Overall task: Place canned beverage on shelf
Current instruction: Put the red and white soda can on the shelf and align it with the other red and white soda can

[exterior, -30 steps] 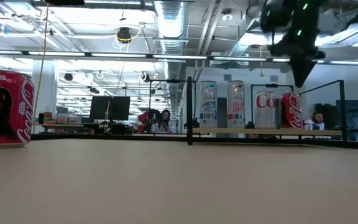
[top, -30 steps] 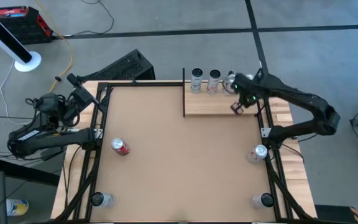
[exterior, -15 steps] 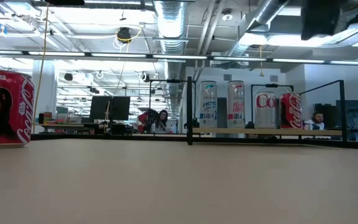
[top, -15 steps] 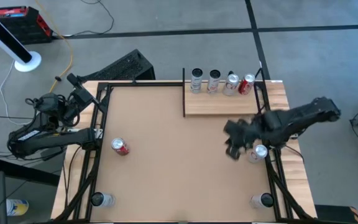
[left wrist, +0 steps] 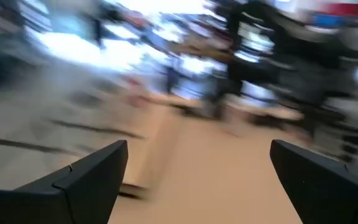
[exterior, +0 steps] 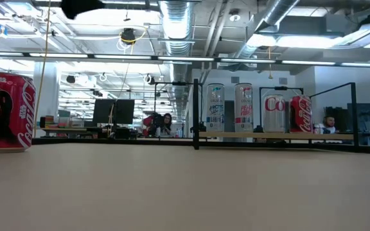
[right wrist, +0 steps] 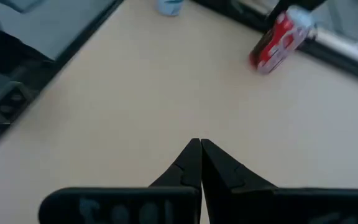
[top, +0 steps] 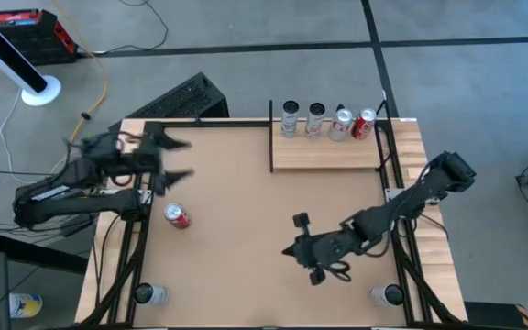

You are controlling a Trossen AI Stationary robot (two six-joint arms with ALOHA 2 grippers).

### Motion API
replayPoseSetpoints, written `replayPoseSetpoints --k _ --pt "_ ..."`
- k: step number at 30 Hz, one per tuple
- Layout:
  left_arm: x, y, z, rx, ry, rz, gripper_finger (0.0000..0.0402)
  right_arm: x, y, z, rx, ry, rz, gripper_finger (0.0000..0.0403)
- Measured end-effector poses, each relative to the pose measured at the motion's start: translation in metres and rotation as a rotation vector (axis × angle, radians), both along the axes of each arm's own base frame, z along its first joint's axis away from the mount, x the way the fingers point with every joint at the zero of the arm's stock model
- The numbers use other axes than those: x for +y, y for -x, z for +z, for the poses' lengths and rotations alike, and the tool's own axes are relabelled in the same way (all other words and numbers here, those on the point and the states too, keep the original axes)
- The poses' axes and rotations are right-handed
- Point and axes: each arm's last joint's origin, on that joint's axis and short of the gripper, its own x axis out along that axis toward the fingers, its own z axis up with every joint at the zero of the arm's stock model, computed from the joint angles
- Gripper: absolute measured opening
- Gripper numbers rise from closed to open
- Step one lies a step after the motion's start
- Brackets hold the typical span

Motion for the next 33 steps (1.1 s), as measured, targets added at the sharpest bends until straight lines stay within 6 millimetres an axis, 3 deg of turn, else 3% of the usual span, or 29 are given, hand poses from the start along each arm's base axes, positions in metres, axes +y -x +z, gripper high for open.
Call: replayPoseSetpoints --k 3,6,11,14,19,28,33 --pt "-0.001 -0.017 -0.012 0.142 0.149 -0.163 0.0379 -0.002 -0.006 -0.004 -0.015 0.054 -0.006 0.0026" --pt "-0.002 -0.022 -0.017 0.376 0.251 -0.186 0.0379 -0.006 -0.010 -0.006 -0.012 0.037 -0.033 0.0026" --pt "-0.001 -0.020 -0.038 0.869 0.387 -0.014 0.0379 -0.007 -0.013 -0.013 0.014 0.042 -0.043 0.0026" --pt "0.000 -0.022 -0.053 1.034 0.389 0.095 0.0379 -0.005 -0.015 -0.022 0.050 0.064 -0.034 0.0026" --pt "-0.003 -0.034 -0.071 1.105 0.395 -0.008 0.0379 -0.003 -0.019 -0.034 0.084 0.113 -0.010 0.0026" --pt "-0.020 -0.041 -0.074 1.143 0.375 -0.198 0.0379 -0.012 -0.027 -0.042 0.106 0.119 -0.040 0.0026" --pt "-0.028 -0.042 -0.074 1.160 0.288 -0.171 0.0379 -0.013 -0.027 -0.042 0.108 0.085 -0.068 0.0027"
